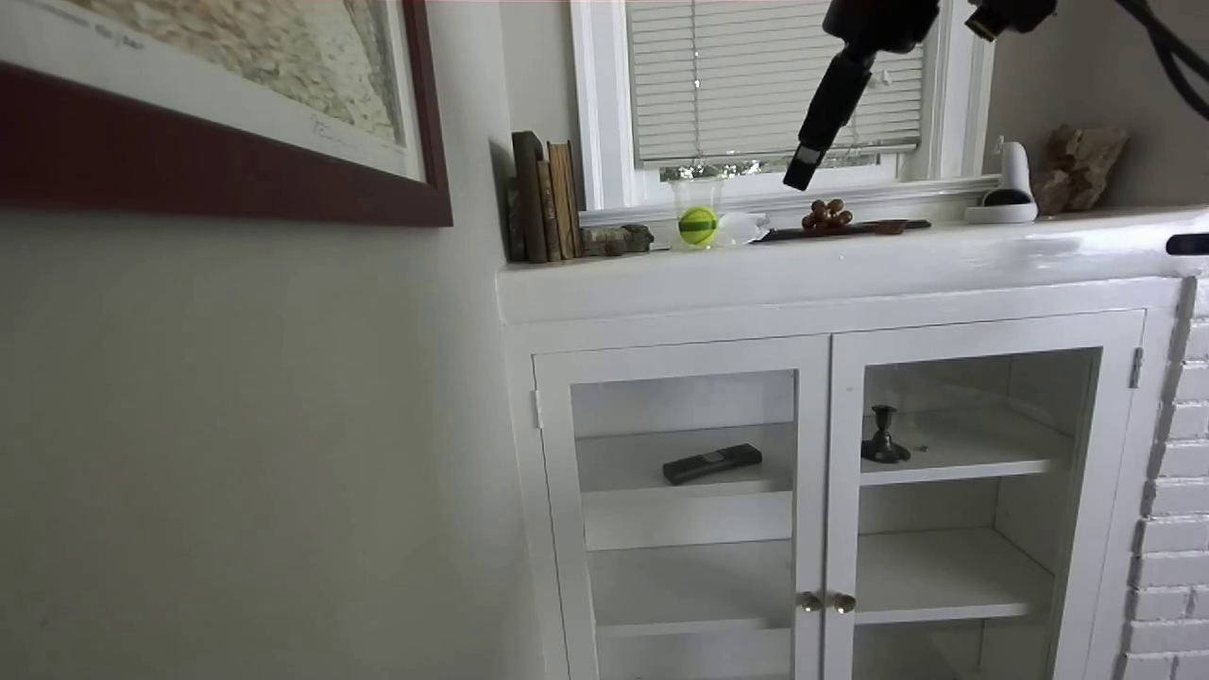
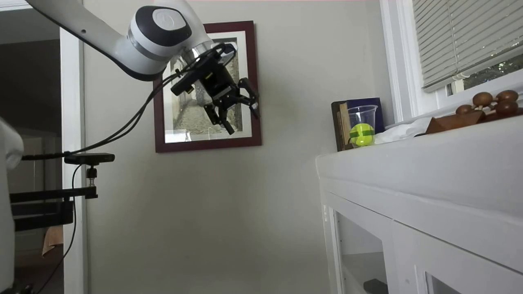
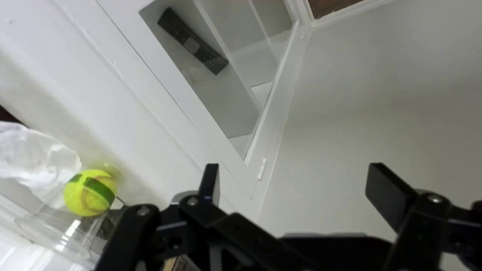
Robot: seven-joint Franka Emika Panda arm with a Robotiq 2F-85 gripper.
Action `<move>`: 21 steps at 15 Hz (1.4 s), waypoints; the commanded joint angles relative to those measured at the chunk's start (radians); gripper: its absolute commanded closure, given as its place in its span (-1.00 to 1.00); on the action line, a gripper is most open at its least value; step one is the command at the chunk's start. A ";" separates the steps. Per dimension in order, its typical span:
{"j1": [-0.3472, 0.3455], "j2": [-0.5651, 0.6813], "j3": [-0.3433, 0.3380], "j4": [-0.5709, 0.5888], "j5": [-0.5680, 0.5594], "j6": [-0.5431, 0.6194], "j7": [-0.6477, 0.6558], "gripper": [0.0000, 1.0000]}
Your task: Make the painting straight
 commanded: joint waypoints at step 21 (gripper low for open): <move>0.685 0.117 -0.544 0.032 0.127 0.635 -0.676 -1.00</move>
